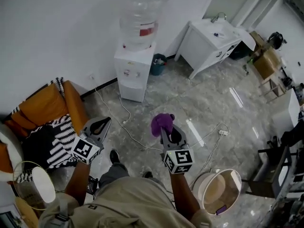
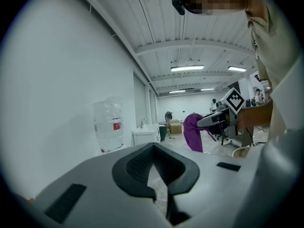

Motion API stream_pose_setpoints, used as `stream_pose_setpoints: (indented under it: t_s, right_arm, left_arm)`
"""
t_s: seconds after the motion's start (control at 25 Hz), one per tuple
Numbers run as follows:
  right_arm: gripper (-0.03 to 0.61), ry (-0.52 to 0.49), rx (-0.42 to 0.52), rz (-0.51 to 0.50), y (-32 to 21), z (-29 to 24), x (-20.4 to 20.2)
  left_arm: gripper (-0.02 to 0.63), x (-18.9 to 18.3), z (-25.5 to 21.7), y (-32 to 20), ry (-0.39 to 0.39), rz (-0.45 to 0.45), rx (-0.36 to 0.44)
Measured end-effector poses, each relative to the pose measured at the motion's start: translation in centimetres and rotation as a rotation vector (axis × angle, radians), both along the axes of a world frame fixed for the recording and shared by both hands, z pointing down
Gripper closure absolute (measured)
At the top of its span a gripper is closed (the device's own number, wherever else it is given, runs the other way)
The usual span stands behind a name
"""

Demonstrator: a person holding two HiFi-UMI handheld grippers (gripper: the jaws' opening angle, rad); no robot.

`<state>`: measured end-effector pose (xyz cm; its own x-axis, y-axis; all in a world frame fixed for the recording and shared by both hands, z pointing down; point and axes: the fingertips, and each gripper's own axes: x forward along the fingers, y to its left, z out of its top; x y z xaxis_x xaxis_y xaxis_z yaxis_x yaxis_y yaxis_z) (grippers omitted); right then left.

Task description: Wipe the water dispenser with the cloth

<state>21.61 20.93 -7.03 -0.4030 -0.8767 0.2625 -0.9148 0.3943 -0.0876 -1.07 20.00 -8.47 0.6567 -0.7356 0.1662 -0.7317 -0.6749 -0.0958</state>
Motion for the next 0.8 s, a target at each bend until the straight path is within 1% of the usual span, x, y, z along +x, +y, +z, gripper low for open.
stream_pose_setpoints:
  t_s: [0.24, 0.52, 0.64, 0.72, 0.8]
  right_arm:
    - [0.483, 0.002, 0.013, 0.088, -3.9, -0.7, -4.0]
    - [0.483, 0.029, 0.017, 0.170, -7.5, -0.2, -6.2]
    - [0.483, 0.044, 0.017, 0.194, -9.0, -0.1, -6.7]
    - [0.483, 0.053, 0.011, 0.203, -10.0, 0.1, -7.0]
    - [0.483, 0.062, 0.001, 0.199, -11.4, 0.4, -7.3]
  left_arm:
    - [0.598, -2.7, -0.4, -6.0, 0.000, 0.108, 0.010]
    - [0.598, -5.1, 0.4, -11.0, 0.008, 0.192, 0.007]
    - [0.598, -5.9, 0.9, -12.5, 0.013, 0.214, 0.000]
    - [0.598, -6.7, 1.2, -13.4, 0.020, 0.214, -0.018]
    - [0.598, -7.5, 1.5, -14.5, 0.024, 0.204, -0.018]
